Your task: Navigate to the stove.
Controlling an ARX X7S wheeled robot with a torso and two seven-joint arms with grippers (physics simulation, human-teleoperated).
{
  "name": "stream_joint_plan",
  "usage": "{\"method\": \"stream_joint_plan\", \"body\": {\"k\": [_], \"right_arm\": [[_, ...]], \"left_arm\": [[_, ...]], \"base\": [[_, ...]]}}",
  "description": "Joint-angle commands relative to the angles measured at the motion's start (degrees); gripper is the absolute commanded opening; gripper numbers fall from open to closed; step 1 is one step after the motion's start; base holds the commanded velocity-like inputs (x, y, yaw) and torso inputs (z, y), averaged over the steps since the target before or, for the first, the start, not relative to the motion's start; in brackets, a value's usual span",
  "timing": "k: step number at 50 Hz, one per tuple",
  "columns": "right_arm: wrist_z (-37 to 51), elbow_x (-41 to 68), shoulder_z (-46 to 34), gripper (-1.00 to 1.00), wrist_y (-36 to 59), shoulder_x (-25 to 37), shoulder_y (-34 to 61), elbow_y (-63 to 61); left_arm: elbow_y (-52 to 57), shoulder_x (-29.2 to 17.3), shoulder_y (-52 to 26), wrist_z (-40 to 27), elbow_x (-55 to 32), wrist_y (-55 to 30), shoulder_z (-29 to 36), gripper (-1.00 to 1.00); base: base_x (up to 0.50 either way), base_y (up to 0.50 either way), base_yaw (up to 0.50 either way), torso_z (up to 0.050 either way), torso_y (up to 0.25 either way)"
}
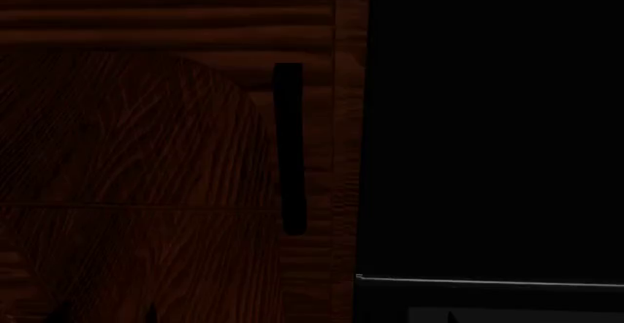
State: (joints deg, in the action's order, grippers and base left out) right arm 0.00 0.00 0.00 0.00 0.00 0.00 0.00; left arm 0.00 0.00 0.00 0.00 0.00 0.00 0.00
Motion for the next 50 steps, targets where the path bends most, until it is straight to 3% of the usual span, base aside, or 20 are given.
{"method": "stream_joint_plan", "body": {"k": [1, 15, 18, 30, 50], "right_arm": [[8.24, 6.85, -8.29, 1.0, -0.55, 6.87, 0.4, -0.04], [8.52, 7.51, -8.95, 1.0, -1.25, 7.56, 1.34, 0.71], [8.71, 7.47, -9.15, 1.0, -1.41, 7.68, 1.23, 0.72], [9.52, 6.88, -9.97, 1.0, -1.92, 8.22, 1.67, 1.21], [10.78, 6.37, -11.11, 1.0, -2.82, 8.77, 2.15, 1.97]], "left_arm": [[-0.82, -8.6, -0.95, -10.21, -6.32, 1.43, 10.45, 1.0], [-1.39, -8.46, -2.39, -13.45, -7.18, -0.9, 10.61, 1.0], [-1.1, -8.81, -1.6, -12.46, -7.81, 2.26, 10.6, 1.0], [-1.13, -9.19, -1.9, -12.41, -8.22, 2.16, 11.41, 1.0], [-1.23, -9.77, -2.27, -13.03, -8.91, 2.1, 11.96, 1.0]], "base": [[0.0, 0.0, 0.0, 0.0, 0.0], [0.0, 0.0, 0.0, 0.0, 0.0], [0.0, 0.0, 0.0, 0.0, 0.0], [0.0, 0.0, 0.0, 0.0, 0.0], [0.0, -0.49, 0.0, 0.0, 0.0]]}}
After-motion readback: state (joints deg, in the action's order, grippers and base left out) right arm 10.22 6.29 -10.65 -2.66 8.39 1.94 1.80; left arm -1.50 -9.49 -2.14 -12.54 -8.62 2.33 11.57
